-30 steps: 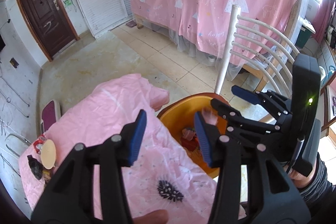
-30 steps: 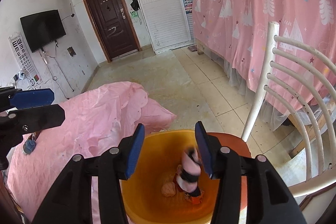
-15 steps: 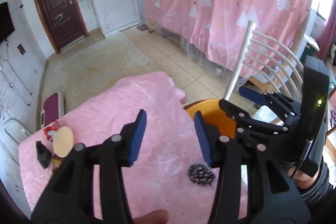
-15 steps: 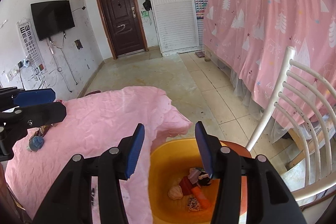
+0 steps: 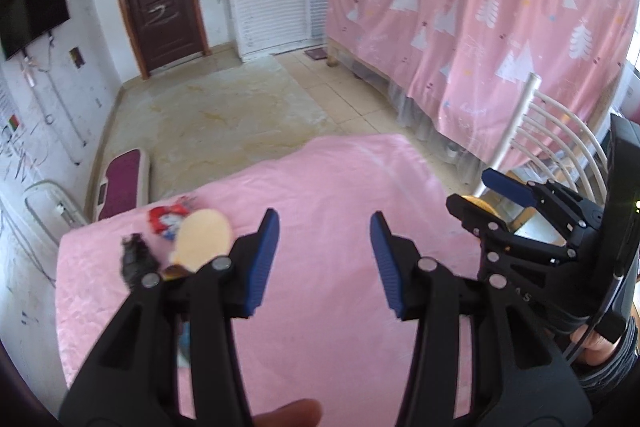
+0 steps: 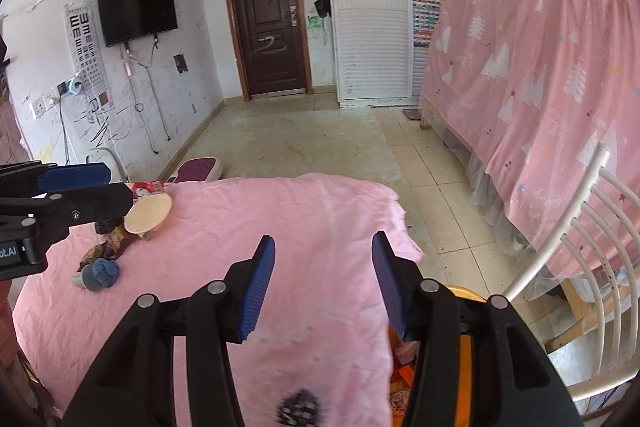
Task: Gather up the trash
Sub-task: 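Move both open tools back over the items on the bed, then grasp the black plastic bag with the left tool while the right tool grasps the blue knit item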
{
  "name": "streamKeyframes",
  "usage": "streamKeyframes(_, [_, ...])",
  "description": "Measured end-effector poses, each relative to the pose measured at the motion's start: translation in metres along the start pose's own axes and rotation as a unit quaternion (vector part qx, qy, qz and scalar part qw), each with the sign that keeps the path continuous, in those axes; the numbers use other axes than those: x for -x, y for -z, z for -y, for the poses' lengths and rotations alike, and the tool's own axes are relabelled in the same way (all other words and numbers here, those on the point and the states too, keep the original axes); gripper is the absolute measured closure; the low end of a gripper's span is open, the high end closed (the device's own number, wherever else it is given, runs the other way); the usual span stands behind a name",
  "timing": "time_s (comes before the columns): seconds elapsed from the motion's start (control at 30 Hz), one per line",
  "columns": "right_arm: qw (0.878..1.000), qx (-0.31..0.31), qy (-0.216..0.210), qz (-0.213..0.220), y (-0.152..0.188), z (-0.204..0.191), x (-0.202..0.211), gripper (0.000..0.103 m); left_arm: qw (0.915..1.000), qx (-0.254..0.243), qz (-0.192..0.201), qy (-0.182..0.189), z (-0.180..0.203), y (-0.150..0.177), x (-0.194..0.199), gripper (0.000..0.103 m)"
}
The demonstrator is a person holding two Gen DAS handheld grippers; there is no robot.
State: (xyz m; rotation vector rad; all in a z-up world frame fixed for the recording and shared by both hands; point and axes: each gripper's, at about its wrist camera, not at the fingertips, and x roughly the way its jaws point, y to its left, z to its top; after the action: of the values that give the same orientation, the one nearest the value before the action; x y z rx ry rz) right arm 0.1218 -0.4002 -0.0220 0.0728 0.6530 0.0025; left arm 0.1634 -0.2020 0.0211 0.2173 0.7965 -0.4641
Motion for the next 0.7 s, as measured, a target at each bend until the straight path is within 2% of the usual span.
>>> streamKeyframes(0.3, [0.999, 0.037, -0.033, -0.011, -0.009, -0.071, -0.021, 0.062, 0.9989, 0.032, -0.006, -0.035, -0.070, 0.016, 0.005, 0.057])
streamKeyframes(0.4, [0.997, 0.054, -0.043, -0.019, -0.009, -0.096, -0.029, 0.062, 0.9980, 0.045, -0.008, -0.043, -0.089, 0.019, 0.006, 0.051])
streamKeyframes(0.7, [0.992, 0.088, -0.078, -0.042, -0.003, -0.156, -0.045, 0.062, 0.9943, 0.076, -0.032, -0.067, -0.150, 0.030, -0.012, 0.050])
